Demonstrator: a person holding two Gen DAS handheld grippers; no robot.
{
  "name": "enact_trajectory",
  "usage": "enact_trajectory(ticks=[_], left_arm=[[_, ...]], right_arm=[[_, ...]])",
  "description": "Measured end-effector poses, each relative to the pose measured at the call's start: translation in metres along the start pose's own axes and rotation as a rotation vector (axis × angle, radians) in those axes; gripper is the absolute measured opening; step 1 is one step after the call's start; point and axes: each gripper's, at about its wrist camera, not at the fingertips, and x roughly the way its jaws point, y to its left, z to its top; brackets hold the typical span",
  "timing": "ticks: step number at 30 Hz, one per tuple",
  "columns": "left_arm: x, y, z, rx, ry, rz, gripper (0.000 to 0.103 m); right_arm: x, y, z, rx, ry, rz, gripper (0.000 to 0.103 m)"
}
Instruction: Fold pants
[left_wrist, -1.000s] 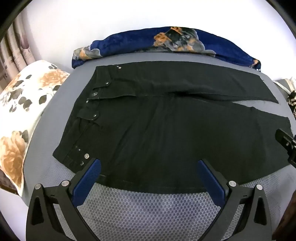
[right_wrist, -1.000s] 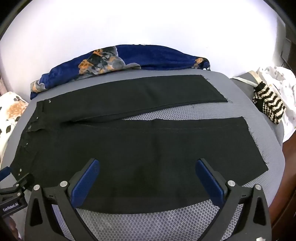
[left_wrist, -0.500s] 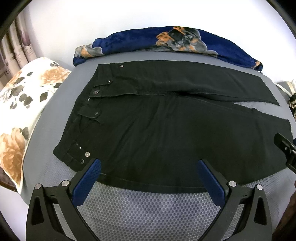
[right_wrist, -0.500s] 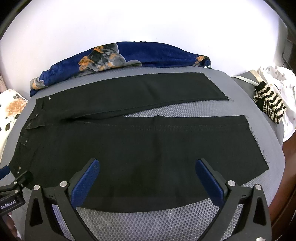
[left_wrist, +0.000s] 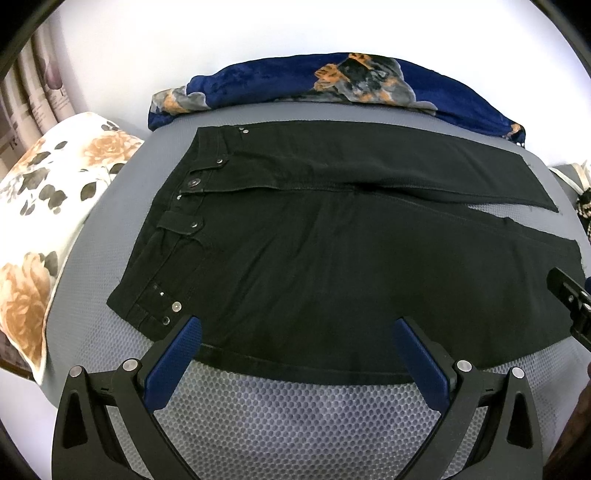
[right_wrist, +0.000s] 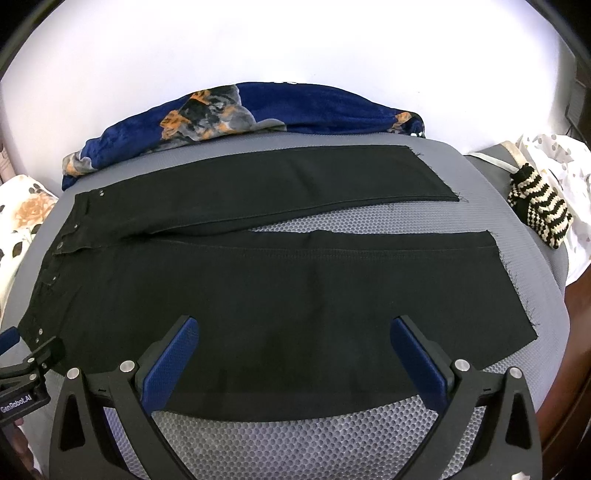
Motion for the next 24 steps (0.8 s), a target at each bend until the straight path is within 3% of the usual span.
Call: enact_trajectory(ticks=[24], left_arm=[[0.0039,0.0033,0.0088,0.0,0.002,-0.006,0.102]], right_arm=[[0.002,0.0095,0.0071,-0.044,-0.018,-0.03,0.103]])
